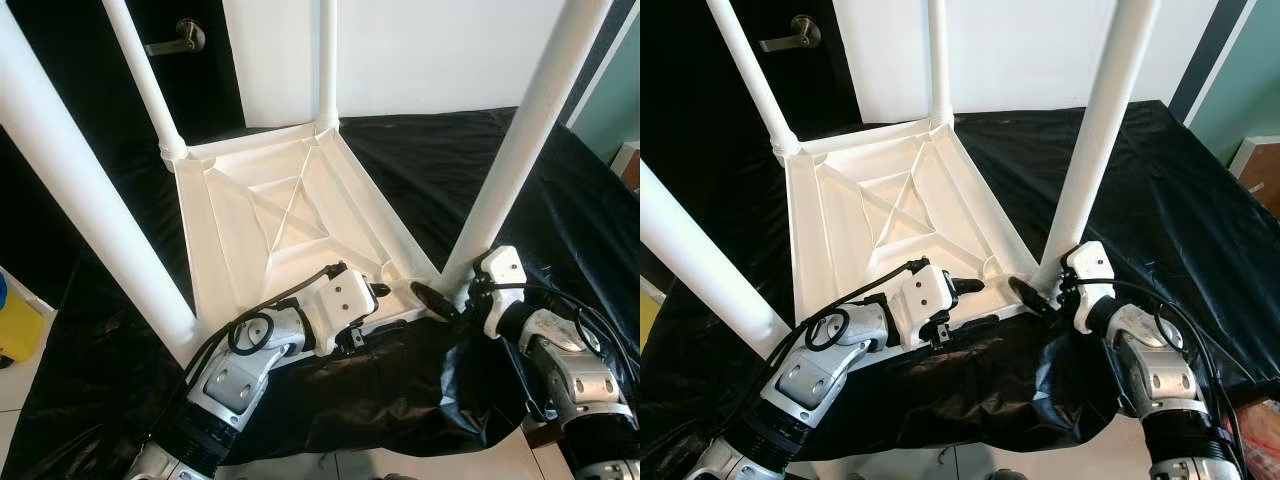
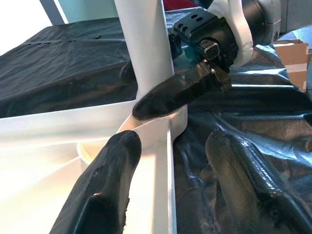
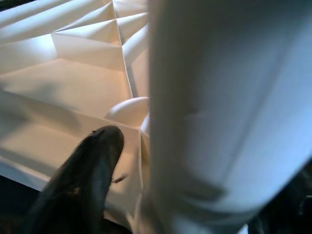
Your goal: Building children table
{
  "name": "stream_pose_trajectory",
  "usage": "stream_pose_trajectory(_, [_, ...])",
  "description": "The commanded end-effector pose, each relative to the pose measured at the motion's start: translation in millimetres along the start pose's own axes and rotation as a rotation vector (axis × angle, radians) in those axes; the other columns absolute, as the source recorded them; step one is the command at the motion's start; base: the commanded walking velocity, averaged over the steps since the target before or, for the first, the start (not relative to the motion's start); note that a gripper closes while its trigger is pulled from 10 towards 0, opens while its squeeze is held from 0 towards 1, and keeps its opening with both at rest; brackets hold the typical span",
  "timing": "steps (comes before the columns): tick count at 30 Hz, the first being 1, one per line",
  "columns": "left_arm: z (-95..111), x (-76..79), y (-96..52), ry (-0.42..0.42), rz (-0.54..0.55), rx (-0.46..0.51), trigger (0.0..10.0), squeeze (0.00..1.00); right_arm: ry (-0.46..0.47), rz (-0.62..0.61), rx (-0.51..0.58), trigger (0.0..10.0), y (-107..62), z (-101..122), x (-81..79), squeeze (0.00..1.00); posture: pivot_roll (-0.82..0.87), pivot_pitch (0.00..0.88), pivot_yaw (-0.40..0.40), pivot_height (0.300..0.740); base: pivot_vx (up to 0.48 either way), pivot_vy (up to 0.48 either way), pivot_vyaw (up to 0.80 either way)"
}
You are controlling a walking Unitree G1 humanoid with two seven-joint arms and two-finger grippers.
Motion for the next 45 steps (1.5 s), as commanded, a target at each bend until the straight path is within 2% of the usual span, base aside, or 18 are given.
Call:
stream_pose_trajectory(1, [-4, 1.6, -1.0, -0.004, 0.002, -0.015, 10.0, 0.00, 0.004, 0.028, -0.024, 0.0, 0.2, -7, -3.4, 0.00, -0.15, 0.053, 0.035, 0.740, 0.000, 0.000, 0.00])
stream_pose_trajectory(8, [-3, 2.1, -1.4, -0.005, 0.002, -0.015, 10.0, 0.00, 0.016, 0.018, -0.046, 0.0, -3.1, -15, 2.6, 0.00, -0.15, 0.068, 0.041, 0.740, 0.000, 0.000, 0.00])
stream_pose_trajectory(9, [-4, 2.5, -1.6, -0.006, 0.001, -0.016, 10.0, 0.00, 0.041, 0.003, -0.046, 10.0, -3.9, -17, 3.4, 0.00, -0.15, 0.073, 0.041, 0.740, 0.000, 0.000, 0.00])
stream_pose_trajectory(13, [-4, 3.8, -1.9, -0.010, -0.002, -0.018, 10.0, 0.00, 0.101, -0.023, -0.036, 10.0, -5.1, -20, 3.1, 0.00, -0.15, 0.080, 0.042, 0.740, 0.000, 0.000, 0.00])
stream_pose_trajectory(16, [-4, 4.7, -2.3, -0.013, -0.002, -0.018, 10.0, 0.00, 0.105, -0.065, -0.036, 10.0, -5.6, -23, 2.1, 0.00, -0.15, 0.086, 0.043, 0.740, 0.000, 0.000, 0.00])
stream_pose_trajectory(17, [-4, 3.3, -2.7, -0.016, 0.004, -0.018, 10.0, 0.00, 0.103, -0.181, -0.028, 10.0, -4.3, -23, 10.4, 0.00, -0.15, 0.088, 0.045, 0.740, 0.000, 0.000, 0.00])
stream_pose_trajectory(20, [-4, 2.9, -2.7, -0.017, 0.006, -0.018, 10.0, 0.00, 0.104, -0.211, -0.025, 10.0, -4.2, -22, 12.7, 0.00, -0.15, 0.088, 0.045, 0.740, 0.000, 0.000, 0.00])
stream_pose_trajectory(23, [-4, 2.7, -3.4, -0.016, 0.006, -0.020, 10.0, 0.00, 0.095, -0.300, -0.014, 10.0, -2.8, -20, 15.8, 0.00, -0.15, 0.090, 0.049, 0.740, 0.000, 0.000, 0.00])
stream_pose_trajectory(29, [-4, 3.4, -3.2, -0.015, 0.002, -0.019, 10.0, 0.00, 0.114, -0.399, 0.011, 10.0, -0.7, -16, 12.4, 0.00, -0.16, 0.092, 0.051, 0.740, 0.000, 0.000, 0.00])
stream_pose_trajectory(31, [-2, 3.7, -2.0, -0.014, -0.001, -0.015, 10.0, 0.00, 0.225, -0.562, -0.005, 10.0, -2.4, -24, 11.9, 0.00, -0.16, 0.095, 0.051, 0.740, 0.000, 0.000, 0.00])
stream_pose_trajectory(32, [-2, 3.7, -2.0, -0.014, -0.001, -0.015, 10.0, 0.00, 0.225, -0.562, -0.005, 10.0, -2.4, -24, 11.9, 0.00, -0.16, 0.095, 0.051, 0.740, 0.000, 0.000, 0.00])
stream_pose_trajectory(34, [-1, 3.7, -1.5, -0.014, -0.002, -0.012, 10.0, 0.00, 0.259, -0.673, -0.038, 10.0, -4.8, -31, 6.6, 0.00, -0.16, 0.097, 0.048, 0.740, 0.000, 0.000, 0.00])
stream_pose_trajectory(35, [-1, 3.7, -1.5, -0.014, -0.002, -0.012, 10.0, 0.00, 0.259, -0.673, -0.038, 10.0, -4.8, -31, 6.6, 0.00, -0.16, 0.097, 0.048, 0.740, 0.000, 0.000, 0.00])
stream_pose_trajectory(38, [-1, 3.7, -2.0, -0.014, 0.001, -0.011, 10.0, 0.00, 0.265, -0.788, -0.059, 10.0, -5.2, -35, -4.4, 0.00, -0.15, 0.097, 0.044, 0.740, 0.000, 0.000, 0.00])
stream_pose_trajectory(43, [-1, 3.6, -2.7, -0.019, 0.004, -0.012, 10.0, 0.00, 0.273, -0.801, -0.054, 10.0, 1.9, -32, -15.3, 0.00, -0.15, 0.098, 0.046, 0.740, 0.000, 0.000, 0.00])
stream_pose_trajectory(45, [-1, 4.3, -3.0, -0.019, 0.003, -0.013, 10.0, 0.00, 0.303, -0.801, -0.052, 10.0, 10.6, -28, -27.3, 0.00, -0.15, 0.097, 0.045, 0.740, 0.000, 0.000, 0.00])
Point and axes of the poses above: a point about 5 cm out from each wrist's last joint towards the gripper, its own y axis pointing out of the wrist towards the gripper, its own z axis along the axis of the wrist's last joint, x = y × z, the point moved 6 cm from there along y, pointing out of the wrist towards the gripper
